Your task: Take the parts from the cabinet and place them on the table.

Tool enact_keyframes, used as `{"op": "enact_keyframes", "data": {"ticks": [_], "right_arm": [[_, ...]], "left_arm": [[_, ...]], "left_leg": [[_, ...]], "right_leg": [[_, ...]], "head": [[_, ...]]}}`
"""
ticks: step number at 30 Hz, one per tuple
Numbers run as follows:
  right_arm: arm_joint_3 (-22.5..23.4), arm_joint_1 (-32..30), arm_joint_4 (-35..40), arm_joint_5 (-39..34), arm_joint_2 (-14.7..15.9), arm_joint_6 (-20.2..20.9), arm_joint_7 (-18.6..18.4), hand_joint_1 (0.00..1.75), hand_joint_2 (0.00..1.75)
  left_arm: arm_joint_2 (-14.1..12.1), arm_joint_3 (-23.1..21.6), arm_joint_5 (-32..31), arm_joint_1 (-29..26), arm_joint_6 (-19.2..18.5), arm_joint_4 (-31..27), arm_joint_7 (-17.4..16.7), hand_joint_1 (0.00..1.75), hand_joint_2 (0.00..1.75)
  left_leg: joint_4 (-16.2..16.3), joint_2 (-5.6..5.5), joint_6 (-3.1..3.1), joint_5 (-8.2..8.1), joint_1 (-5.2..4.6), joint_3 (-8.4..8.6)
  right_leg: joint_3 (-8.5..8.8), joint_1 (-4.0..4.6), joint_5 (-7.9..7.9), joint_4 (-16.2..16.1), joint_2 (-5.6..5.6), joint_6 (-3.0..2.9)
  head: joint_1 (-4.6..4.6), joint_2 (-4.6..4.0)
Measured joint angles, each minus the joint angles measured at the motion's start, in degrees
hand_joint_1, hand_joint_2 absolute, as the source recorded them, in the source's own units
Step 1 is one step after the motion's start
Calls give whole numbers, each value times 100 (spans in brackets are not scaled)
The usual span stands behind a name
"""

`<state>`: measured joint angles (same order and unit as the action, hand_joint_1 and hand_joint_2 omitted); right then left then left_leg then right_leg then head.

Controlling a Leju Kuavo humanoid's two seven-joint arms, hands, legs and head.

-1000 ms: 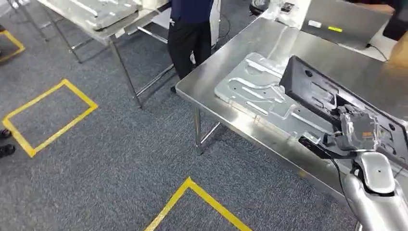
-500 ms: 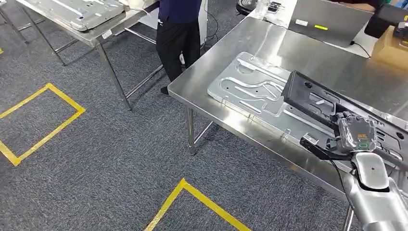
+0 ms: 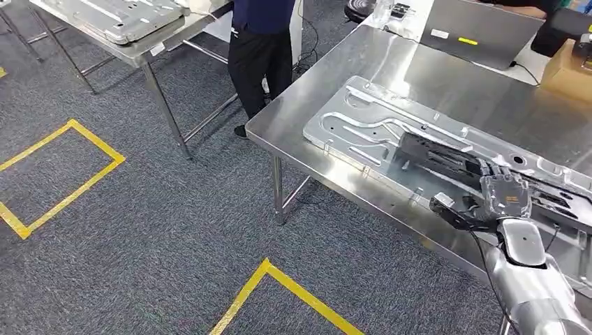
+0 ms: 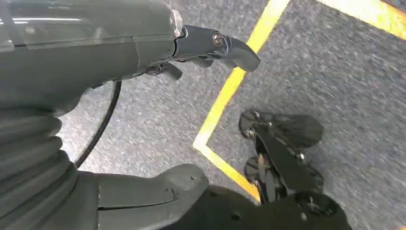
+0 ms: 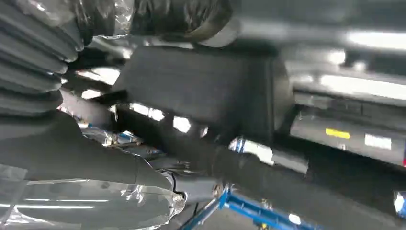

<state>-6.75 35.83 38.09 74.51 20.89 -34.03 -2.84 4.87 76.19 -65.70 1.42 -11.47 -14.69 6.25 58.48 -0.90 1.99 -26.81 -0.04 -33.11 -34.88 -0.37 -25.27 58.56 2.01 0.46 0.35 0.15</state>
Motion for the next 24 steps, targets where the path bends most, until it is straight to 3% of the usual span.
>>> {"op": "enact_keyframes", "data": {"ticks": [1, 7, 11, 18, 24], "right_arm": [[-11, 13, -63, -22, -20, -4, 9, 0, 0], [-92, 103, -271, -138, -146, -103, 98, 0, 0], [-260, 84, -69, -109, -474, -140, 46, 0, 0], [-737, -26, 1269, 81, -1104, 162, -260, 0, 0], [-1266, -107, 2593, 140, -1467, 313, -269, 0, 0]], "left_arm": [[2, 11, 20, 0, 9, 0, -13, 0, 0], [28, 136, 103, 0, -29, 0, -26, 0, 0], [37, 188, 92, 8, -63, 0, -61, 0, 0], [83, 249, 83, 22, -92, 0, -46, 0, 0], [136, 284, 39, 24, -109, 0, 83, 0, 0]], "left_leg": [[0, 0, 0, 0, 2, 1], [-1, 7, -1, -1, 13, 6], [-1, 16, -5, 2, 13, 11], [-1, 22, -19, 11, 17, 10], [-1, 14, -20, 12, 16, 5]], "right_leg": [[0, 2, 0, 1, 0, 0], [1, 11, 0, 8, 8, 0], [-5, 13, 0, 19, 17, -1], [-11, 16, 0, 29, 15, -2], [-15, 16, -4, 33, 11, -9]], "head": [[0, 0], [0, 0], [0, 0], [0, 2], [0, 0]]}}
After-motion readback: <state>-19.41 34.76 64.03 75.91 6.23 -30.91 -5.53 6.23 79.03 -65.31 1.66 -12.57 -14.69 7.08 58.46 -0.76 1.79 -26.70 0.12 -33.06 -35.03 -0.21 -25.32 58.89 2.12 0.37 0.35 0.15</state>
